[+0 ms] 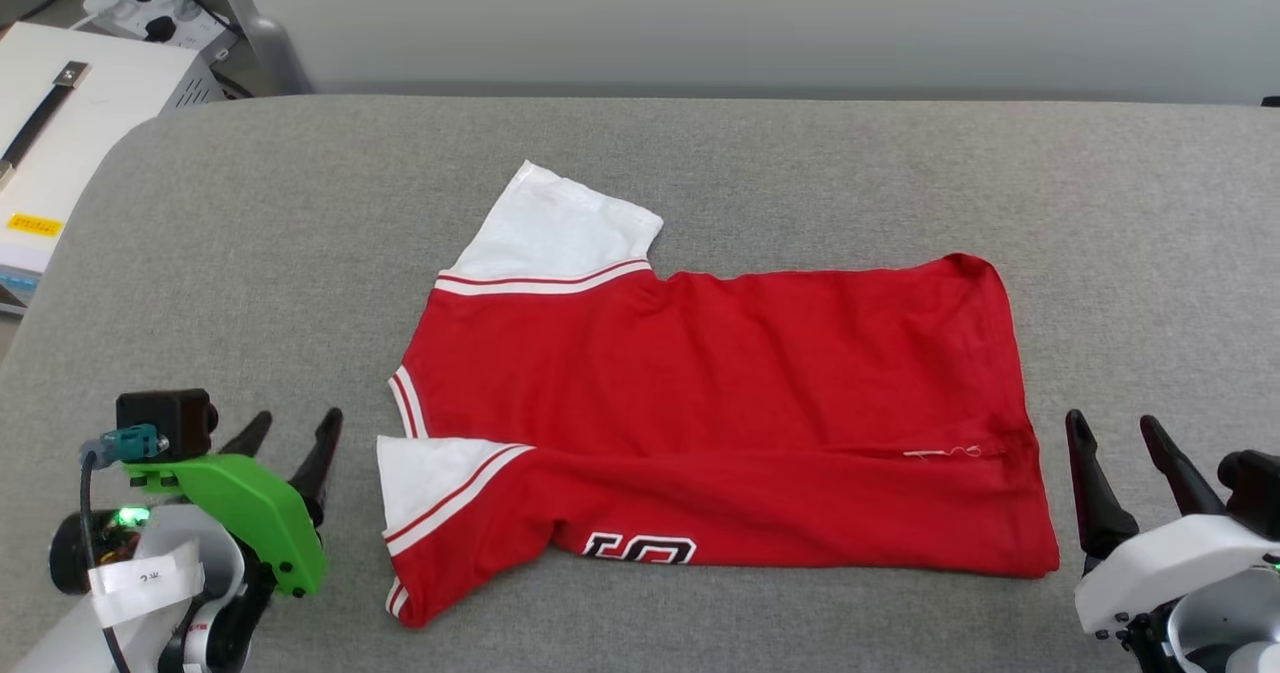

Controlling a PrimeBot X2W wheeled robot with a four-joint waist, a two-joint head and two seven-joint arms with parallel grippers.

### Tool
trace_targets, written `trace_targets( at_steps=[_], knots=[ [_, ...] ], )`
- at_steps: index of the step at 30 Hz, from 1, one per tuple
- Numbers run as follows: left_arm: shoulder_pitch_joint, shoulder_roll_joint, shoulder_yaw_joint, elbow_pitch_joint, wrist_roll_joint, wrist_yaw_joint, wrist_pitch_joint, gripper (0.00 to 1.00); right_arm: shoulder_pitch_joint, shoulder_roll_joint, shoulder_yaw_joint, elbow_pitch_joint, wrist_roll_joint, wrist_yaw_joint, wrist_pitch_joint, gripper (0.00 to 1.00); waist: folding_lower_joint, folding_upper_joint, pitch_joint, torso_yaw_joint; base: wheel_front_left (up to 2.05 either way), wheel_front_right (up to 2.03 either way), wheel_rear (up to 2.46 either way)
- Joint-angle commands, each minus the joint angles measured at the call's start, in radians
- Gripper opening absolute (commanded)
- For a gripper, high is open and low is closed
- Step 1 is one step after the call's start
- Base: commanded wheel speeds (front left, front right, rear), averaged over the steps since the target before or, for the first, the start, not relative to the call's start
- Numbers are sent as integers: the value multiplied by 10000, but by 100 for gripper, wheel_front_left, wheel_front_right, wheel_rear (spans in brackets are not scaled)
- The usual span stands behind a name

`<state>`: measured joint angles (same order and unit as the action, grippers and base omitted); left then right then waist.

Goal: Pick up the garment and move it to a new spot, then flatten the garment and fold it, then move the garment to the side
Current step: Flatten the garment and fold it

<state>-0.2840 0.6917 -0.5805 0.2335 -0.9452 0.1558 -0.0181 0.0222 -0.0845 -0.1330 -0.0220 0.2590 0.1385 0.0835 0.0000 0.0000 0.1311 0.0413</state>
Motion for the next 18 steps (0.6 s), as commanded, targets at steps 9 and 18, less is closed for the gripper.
trace_targets(
  at_steps=[9, 18],
  knots=[
    [939, 1012, -30, -2436, -2025, 276, 3019, 100, 731, 290, -123, -645, -108, -78, 224, 100, 0, 0, -65, -266, 0, 0, 0],
    [734, 451, -582, -1867, -2426, 317, 4030, 100, 508, 335, 9, -724, -54, -78, 329, 100, 0, 0, 546, -516, 0, 0, 0]
  ],
)
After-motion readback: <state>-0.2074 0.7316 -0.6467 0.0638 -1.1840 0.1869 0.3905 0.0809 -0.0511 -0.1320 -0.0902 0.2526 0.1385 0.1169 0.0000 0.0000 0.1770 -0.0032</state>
